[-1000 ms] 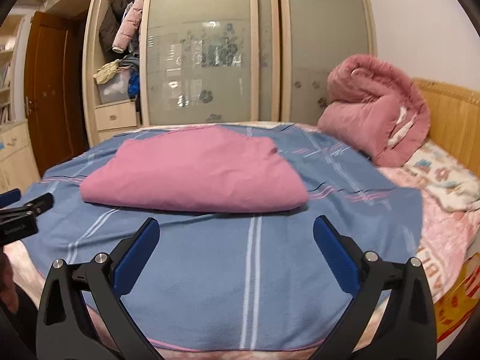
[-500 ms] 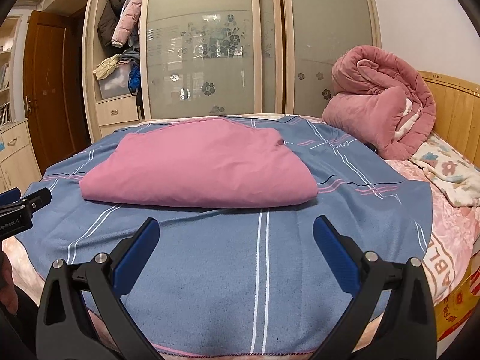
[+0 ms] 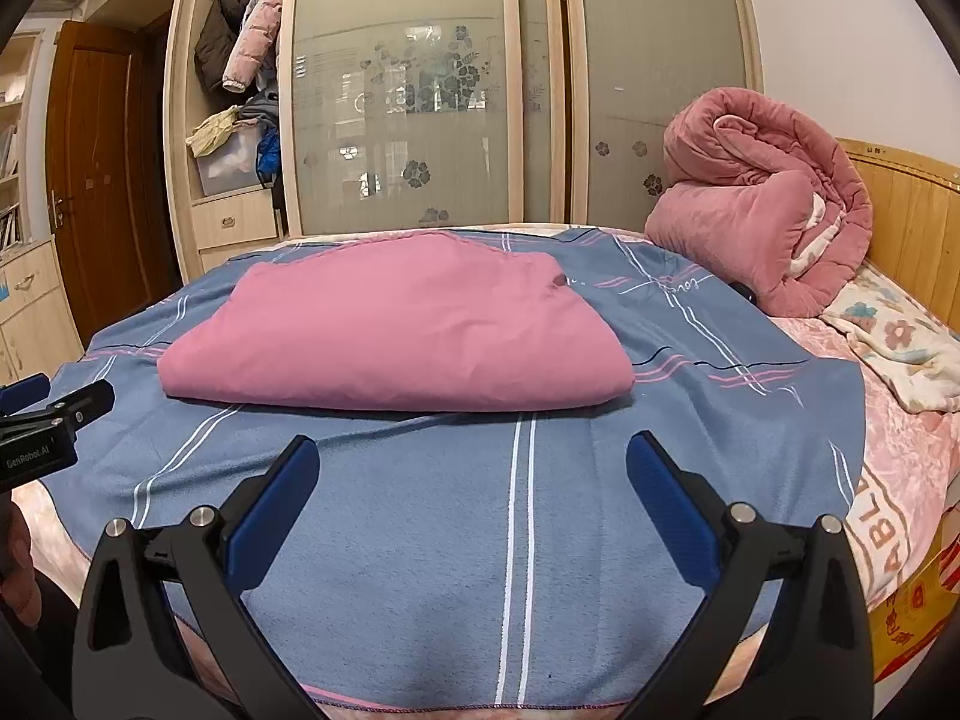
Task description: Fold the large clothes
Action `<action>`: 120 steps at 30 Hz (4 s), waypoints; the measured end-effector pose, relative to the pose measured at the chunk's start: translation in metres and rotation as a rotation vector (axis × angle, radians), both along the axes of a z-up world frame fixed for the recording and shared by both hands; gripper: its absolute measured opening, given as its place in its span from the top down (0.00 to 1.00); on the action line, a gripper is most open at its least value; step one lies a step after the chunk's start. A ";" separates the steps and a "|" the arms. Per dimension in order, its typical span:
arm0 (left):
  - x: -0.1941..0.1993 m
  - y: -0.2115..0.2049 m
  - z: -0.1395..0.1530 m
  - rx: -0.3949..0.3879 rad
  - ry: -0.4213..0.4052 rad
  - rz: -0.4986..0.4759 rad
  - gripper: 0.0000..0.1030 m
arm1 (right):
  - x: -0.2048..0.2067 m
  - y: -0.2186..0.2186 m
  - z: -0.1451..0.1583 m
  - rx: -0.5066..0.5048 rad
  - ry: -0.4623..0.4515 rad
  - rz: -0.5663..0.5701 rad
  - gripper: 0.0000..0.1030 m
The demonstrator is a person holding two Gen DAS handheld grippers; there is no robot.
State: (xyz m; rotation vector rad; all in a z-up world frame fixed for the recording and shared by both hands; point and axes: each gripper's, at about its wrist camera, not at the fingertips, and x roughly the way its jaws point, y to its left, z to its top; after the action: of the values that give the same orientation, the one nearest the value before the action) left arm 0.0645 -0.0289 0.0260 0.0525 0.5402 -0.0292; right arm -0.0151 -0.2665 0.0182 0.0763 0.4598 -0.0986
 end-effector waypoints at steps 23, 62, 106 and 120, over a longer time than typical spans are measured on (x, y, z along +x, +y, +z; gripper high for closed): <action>-0.001 -0.002 0.000 0.003 0.002 -0.009 0.02 | -0.002 -0.003 0.001 0.003 0.002 0.003 0.01; 0.000 -0.002 -0.002 0.009 0.005 -0.018 0.02 | -0.003 -0.003 0.001 0.002 0.004 0.012 0.01; 0.001 -0.005 -0.007 0.016 0.005 -0.030 0.02 | -0.003 -0.002 0.001 0.001 0.006 0.015 0.01; -0.001 -0.003 -0.005 0.007 0.000 -0.030 0.02 | -0.005 0.000 -0.001 0.003 0.010 0.020 0.01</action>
State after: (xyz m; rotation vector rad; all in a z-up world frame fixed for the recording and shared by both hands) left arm 0.0637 -0.0319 0.0208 0.0679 0.5397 -0.0565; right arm -0.0196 -0.2670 0.0174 0.0738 0.4710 -0.0784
